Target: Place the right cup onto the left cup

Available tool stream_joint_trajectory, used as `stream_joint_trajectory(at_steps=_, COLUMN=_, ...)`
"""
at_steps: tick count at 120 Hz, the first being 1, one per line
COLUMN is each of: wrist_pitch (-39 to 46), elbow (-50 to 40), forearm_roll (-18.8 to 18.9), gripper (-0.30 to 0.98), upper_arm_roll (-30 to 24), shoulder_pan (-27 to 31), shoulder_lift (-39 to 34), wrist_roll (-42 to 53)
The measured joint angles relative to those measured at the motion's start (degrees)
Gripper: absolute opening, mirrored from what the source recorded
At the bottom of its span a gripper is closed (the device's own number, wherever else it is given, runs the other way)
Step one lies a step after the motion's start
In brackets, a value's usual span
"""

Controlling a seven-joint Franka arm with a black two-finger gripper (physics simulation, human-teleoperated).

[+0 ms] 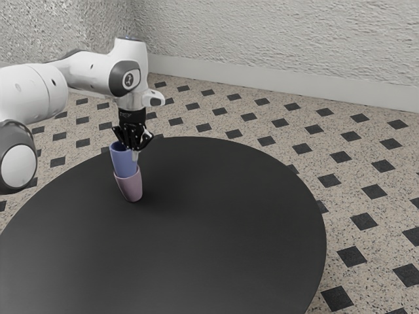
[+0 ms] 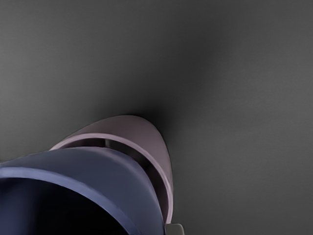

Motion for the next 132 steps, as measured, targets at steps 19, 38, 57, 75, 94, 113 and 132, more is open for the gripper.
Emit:
stream_joint_trajectory(at_steps=19, wrist_pitch=0.1, elbow=0.0, forearm_roll=-0.3, gripper=-0.05, upper_arm_roll=0.0, shoulder_pan=0.0, shoulder_lift=0.0, wrist_roll=0.0)
stream_joint_trajectory(at_steps=38, wrist_pitch=0.0, elbow=-0.1, forearm_roll=-0.6, gripper=0.25, upper_arm_roll=0.0, shoulder_pan=0.0, shoulder_lift=-0.2, wrist_roll=0.1)
stream_joint_trajectory(at_steps=57, wrist_pitch=0.0, elbow=-0.4, forearm_roll=-0.7, gripper=0.48, upper_arm_roll=0.2, shoulder_pan=0.0, shoulder_lift=-1.6, wrist_roll=0.2)
stream_joint_trajectory(at_steps=75, wrist_pitch=-0.4, elbow=-1.0, forearm_roll=-0.8, gripper=0.58, upper_arm_roll=0.2, shoulder_pan=-0.1, shoulder_lift=-4.7, wrist_roll=0.3)
stream_joint_trajectory(at_steps=94, wrist_pitch=-1.9, elbow=-1.2, forearm_roll=-0.8, gripper=0.64, upper_arm_roll=-0.1, shoulder_pan=-0.5, shoulder_lift=-8.7, wrist_roll=0.4)
stream_joint_trajectory(at_steps=113, wrist_pitch=-4.2, elbow=-2.8, forearm_roll=-0.8, gripper=0.66, upper_arm_roll=-1.2, shoulder_pan=-0.8, shoulder_lift=-14.1, wrist_roll=0.4)
stream_joint_trajectory(at_steps=132, wrist_pitch=-7.2, elbow=-5.0, forearm_roll=-2.3, gripper=0.68, upper_arm_roll=-2.1, shoulder_pan=-0.8, shoulder_lift=-21.0, wrist_roll=0.4)
